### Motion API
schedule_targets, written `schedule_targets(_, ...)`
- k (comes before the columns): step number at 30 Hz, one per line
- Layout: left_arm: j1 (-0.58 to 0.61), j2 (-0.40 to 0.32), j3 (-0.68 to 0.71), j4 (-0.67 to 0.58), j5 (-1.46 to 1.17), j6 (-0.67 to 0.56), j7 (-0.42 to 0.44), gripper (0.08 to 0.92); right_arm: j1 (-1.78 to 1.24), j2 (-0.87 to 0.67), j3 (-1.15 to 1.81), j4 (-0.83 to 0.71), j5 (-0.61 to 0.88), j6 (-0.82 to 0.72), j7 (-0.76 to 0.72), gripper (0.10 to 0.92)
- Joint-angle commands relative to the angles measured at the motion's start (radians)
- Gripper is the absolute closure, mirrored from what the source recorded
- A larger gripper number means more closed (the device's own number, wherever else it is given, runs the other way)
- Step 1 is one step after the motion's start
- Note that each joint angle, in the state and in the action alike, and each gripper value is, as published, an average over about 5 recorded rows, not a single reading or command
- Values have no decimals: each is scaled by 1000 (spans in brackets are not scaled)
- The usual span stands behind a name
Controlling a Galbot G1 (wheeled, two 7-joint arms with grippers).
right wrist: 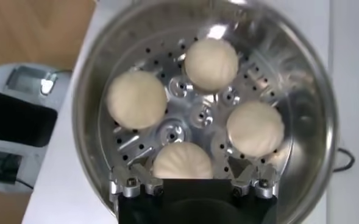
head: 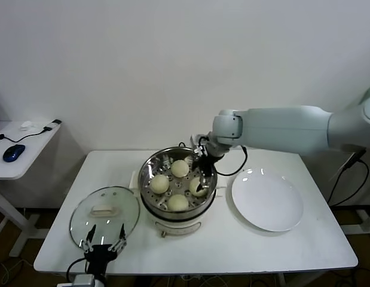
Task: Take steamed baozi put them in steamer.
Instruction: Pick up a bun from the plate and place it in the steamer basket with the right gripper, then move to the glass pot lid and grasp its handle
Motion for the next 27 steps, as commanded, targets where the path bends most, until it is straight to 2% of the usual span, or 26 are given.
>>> schedule_targets(1,-1,-1,0,1,0,0,0,177,-54,-192,270,-16,122,103,160,203)
schedule_targets(6,3,0,1,-7,1,-2,1,177,-389,-330,749,5,-33,124,635,203)
schedule_targets(10,-3,1,3,-6,-2,-3,2,177,-669,-448,1092,78,-117,106,839,203)
schedule_targets(12,-9,1,6,-3,-2,-4,4,177,-831,-502,1254,104,-142,117,865,203)
schedule_targets(18,-26,4,13,6,-3,-31,-2,177,-1489,-585,1845,173,-310,236,752,203)
schedule_targets(22,-34,9,9,12,-1,-45,-24,177,-1853,-509,2156,228,-358,314,704,203)
schedule_targets(27,-46,18,1,28,28,-67,-28,177,-2115,-313,2316,243,-452,474,670,203)
